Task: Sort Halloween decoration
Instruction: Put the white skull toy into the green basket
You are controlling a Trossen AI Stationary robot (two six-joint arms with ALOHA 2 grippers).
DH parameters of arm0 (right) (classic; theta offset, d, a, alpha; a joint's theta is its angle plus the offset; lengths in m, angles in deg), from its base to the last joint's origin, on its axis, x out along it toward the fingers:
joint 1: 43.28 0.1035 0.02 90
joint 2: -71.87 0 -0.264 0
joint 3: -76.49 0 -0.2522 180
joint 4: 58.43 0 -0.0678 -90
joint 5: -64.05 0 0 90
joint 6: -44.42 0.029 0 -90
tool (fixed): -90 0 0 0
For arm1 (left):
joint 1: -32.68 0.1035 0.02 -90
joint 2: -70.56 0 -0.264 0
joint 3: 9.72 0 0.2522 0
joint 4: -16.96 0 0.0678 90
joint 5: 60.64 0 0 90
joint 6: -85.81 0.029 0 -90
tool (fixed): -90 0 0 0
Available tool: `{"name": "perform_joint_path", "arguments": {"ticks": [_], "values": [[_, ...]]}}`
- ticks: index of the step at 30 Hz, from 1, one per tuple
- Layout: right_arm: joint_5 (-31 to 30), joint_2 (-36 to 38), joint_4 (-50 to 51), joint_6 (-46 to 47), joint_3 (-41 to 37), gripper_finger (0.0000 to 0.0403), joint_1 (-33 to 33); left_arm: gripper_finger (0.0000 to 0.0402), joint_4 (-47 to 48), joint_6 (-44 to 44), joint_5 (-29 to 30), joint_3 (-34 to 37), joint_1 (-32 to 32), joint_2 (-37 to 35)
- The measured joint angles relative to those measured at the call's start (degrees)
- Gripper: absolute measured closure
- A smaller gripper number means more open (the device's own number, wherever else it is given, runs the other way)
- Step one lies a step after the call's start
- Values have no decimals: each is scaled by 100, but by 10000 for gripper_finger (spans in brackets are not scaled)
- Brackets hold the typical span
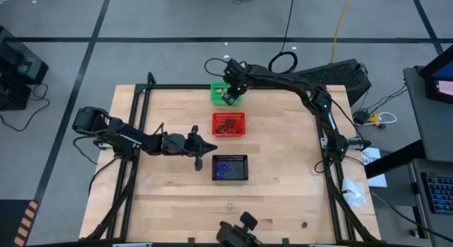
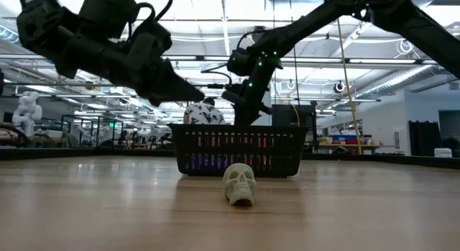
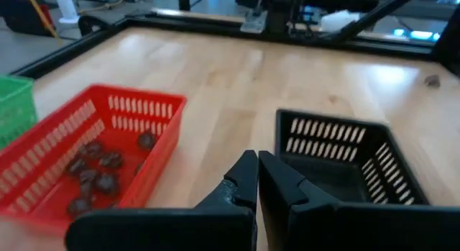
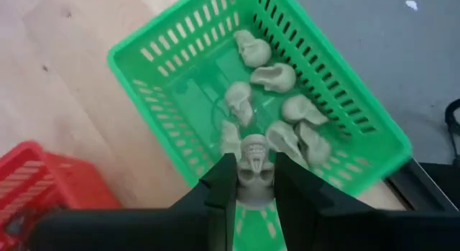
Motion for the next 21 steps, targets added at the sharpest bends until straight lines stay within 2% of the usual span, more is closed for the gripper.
{"name": "perform_joint_path", "arguments": {"ticks": [9,21], "values": [[87,-298,-110,2,52,342,-238,394,-513,-2,-112,420,241,-4],[106,-374,-198,-38,50,342,-319,394,-591,0,-210,470,311,-4]]}}
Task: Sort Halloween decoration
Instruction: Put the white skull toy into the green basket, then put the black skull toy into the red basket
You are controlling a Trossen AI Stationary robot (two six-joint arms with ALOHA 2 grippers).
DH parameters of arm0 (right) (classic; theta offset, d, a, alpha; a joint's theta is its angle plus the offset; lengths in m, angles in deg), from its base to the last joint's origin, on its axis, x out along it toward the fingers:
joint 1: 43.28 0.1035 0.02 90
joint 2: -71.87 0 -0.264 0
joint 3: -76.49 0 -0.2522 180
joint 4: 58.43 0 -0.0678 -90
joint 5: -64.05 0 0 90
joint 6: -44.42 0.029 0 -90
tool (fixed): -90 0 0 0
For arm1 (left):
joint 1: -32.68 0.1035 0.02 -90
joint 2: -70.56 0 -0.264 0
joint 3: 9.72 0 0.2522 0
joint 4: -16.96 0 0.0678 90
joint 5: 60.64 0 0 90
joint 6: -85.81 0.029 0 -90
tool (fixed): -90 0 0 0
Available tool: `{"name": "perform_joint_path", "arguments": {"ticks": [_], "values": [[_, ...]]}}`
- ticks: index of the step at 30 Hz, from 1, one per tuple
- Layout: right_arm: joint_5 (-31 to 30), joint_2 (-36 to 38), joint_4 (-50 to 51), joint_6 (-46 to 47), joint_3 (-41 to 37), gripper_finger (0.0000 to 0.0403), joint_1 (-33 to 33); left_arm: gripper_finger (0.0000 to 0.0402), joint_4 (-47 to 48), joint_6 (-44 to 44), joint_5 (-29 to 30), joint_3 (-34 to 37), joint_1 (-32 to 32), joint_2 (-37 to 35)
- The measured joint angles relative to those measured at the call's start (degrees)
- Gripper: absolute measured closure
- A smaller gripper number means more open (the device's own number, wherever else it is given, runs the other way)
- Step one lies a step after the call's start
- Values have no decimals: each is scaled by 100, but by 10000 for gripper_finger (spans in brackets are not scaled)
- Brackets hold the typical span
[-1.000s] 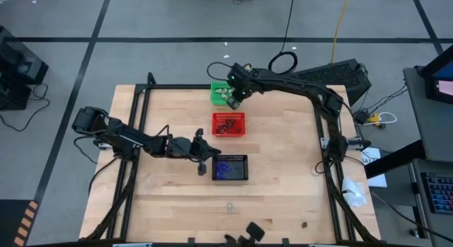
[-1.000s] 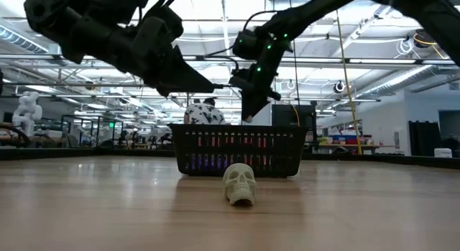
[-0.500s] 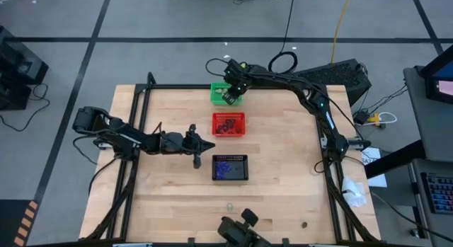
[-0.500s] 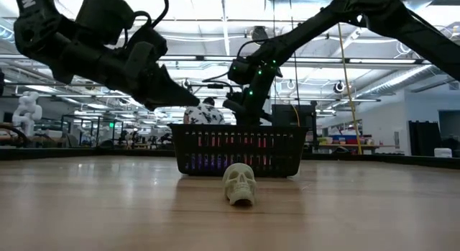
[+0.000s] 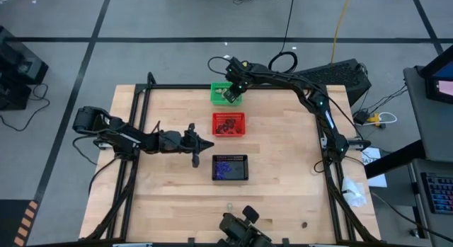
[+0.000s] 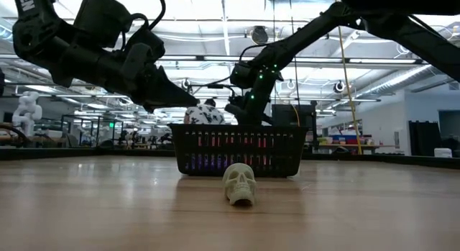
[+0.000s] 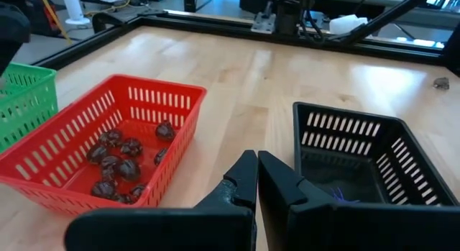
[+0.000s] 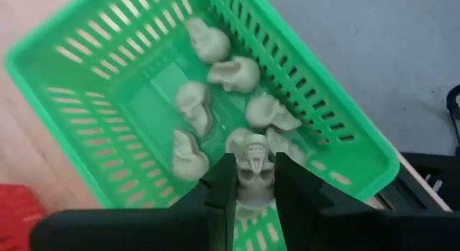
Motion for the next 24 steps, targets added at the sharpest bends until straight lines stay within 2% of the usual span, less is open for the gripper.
{"name": "perform_joint_path", "arguments": {"ticks": [6,14,17,20,24], "values": [[-7,-27,-19,89,7,334,0,394,1,-2,0,0,0,0],[-11,12,-3,-150,0,264,5,394,7,0,0,0,0,0],[-47,165,25,-195,-3,251,3,394,9,40,0,0,3,-13],[-251,376,20,-232,-2,258,20,394,-21,158,-65,53,4,-144],[-672,604,-14,-466,2,301,175,394,9,166,-85,354,4,-569]]}}
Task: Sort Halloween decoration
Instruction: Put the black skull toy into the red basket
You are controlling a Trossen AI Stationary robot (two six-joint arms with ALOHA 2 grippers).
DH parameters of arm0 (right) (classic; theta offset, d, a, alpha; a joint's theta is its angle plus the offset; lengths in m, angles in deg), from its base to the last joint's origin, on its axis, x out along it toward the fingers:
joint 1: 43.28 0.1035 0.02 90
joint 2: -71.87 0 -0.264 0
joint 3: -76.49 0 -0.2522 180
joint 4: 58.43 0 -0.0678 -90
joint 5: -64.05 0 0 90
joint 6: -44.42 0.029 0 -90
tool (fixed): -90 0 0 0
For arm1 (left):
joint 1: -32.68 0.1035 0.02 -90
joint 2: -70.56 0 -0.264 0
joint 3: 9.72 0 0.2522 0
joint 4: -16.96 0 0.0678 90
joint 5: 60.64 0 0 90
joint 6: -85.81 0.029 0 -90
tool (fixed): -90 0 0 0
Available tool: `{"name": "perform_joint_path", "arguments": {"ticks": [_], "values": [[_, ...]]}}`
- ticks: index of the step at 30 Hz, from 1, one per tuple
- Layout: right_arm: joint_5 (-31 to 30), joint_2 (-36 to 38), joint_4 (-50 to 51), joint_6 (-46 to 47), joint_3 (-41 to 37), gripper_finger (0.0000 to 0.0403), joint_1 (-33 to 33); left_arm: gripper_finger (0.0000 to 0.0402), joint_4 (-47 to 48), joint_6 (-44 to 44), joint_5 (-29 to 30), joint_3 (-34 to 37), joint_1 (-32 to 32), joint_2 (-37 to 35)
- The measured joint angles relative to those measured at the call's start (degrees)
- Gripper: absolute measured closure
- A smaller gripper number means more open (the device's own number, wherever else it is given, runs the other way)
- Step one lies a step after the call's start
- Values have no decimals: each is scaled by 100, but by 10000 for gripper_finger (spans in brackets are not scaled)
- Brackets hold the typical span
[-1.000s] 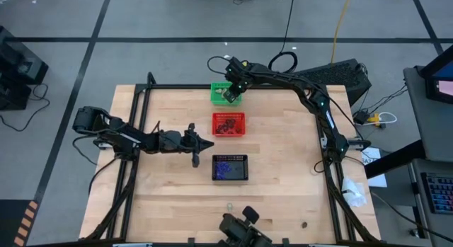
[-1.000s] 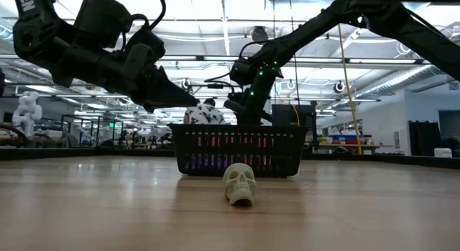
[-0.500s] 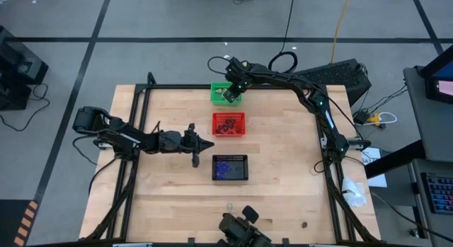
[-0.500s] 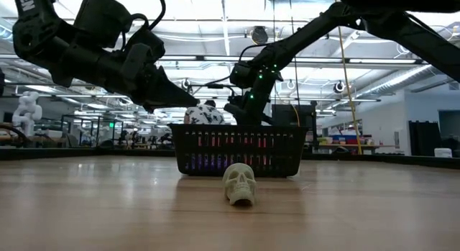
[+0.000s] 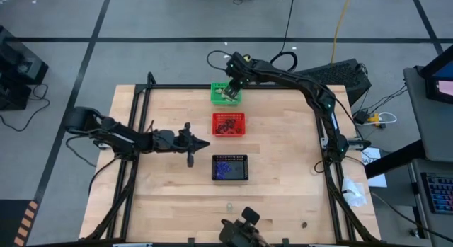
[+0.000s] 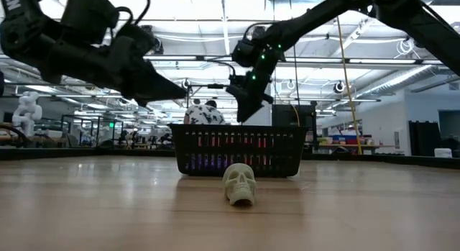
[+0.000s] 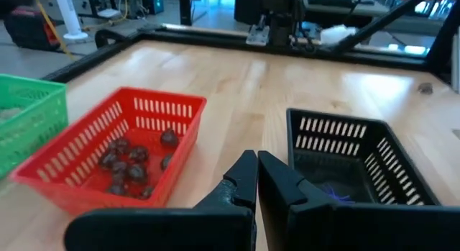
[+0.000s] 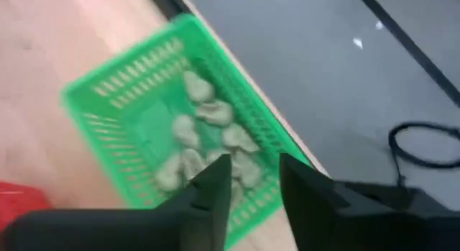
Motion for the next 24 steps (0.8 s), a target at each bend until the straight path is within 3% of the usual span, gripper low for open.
{"name": "perform_joint_path", "arguments": {"ticks": [7,16,24], "values": [[19,52,-303,-201,-2,396,446,394,9,13,0,560,-2,-888],[-128,108,-1592,-265,-455,401,1184,394,13,180,0,1007,-17,-1567],[-397,717,-2840,-189,-1785,402,1663,394,200,180,0,1343,-17,-2150]]}}
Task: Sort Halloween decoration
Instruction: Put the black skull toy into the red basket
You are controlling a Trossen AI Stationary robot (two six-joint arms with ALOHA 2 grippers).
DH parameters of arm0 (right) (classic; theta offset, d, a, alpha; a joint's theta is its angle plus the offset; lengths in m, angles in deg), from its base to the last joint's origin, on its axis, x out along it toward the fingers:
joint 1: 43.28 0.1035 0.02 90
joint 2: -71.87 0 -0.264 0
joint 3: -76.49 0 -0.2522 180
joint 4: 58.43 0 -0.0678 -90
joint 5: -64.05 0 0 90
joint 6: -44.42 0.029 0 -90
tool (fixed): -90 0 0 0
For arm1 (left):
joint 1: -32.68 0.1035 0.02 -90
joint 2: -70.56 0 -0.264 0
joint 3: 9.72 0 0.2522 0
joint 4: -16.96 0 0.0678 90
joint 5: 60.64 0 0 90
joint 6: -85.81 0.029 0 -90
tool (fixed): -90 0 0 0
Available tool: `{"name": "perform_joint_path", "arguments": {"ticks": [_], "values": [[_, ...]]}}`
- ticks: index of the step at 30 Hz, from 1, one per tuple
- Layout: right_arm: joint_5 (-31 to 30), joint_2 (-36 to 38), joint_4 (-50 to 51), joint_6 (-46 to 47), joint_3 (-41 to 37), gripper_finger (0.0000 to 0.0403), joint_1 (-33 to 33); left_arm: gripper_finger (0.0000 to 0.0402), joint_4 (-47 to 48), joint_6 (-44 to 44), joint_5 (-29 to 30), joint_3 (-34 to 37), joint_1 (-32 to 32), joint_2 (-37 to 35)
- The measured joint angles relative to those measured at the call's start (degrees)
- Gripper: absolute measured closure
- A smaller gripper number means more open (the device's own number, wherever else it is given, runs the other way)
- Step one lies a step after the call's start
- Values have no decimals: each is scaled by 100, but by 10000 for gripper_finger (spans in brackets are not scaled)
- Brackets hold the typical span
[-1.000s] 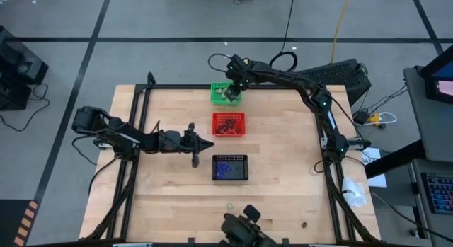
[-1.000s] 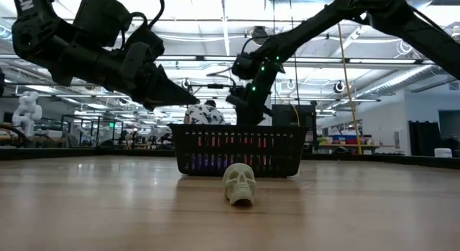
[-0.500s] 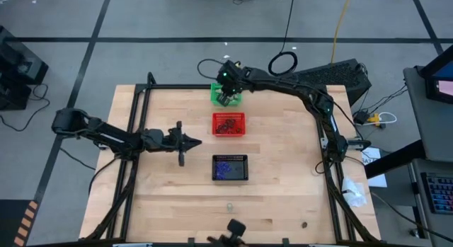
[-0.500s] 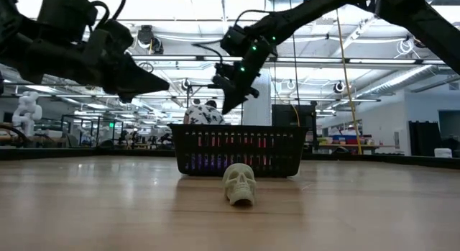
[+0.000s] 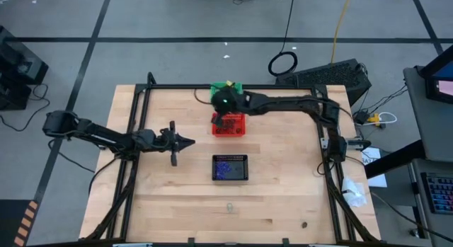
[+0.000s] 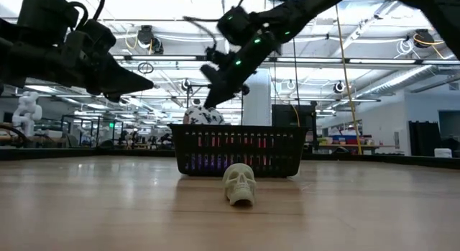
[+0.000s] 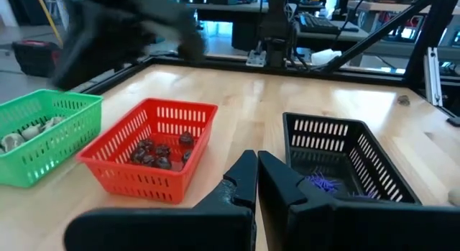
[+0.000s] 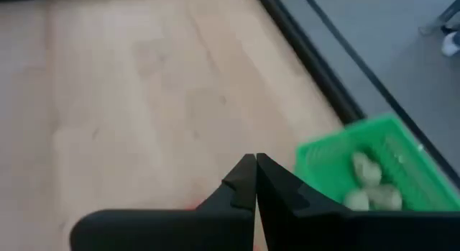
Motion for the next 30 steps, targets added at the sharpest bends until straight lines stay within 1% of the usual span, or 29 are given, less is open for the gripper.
{"name": "perform_joint_path", "arguments": {"ticks": [3,9,14,16,18,21,23,25,27,30], "values": [[-14,524,-627,144,-777,402,106,394,239,0,0,-3,0,-236],[-40,1720,-1488,605,-2573,403,441,394,354,-35,0,-8,0,-513],[-484,2681,-2078,810,-3738,403,825,394,424,-25,0,-5,0,-546],[-494,2977,-2357,925,-4058,403,952,394,420,-28,0,-5,0,-546],[-493,3246,-2535,1101,-4238,403,1063,394,418,-28,0,-5,0,-546],[-549,3664,-2555,1342,-4251,403,1277,394,418,-30,0,-5,0,-547],[-842,3864,-2931,1020,-4243,403,1454,394,433,-28,0,-5,0,-545],[-892,3990,-3095,657,-4226,403,1521,394,435,-31,1,-5,0,-547],[-876,4135,-2672,809,-4129,403,1518,394,444,-31,0,-5,0,-545],[-922,4375,-1446,1361,-3921,403,1627,394,461,-31,2,-5,0,-545]]}}
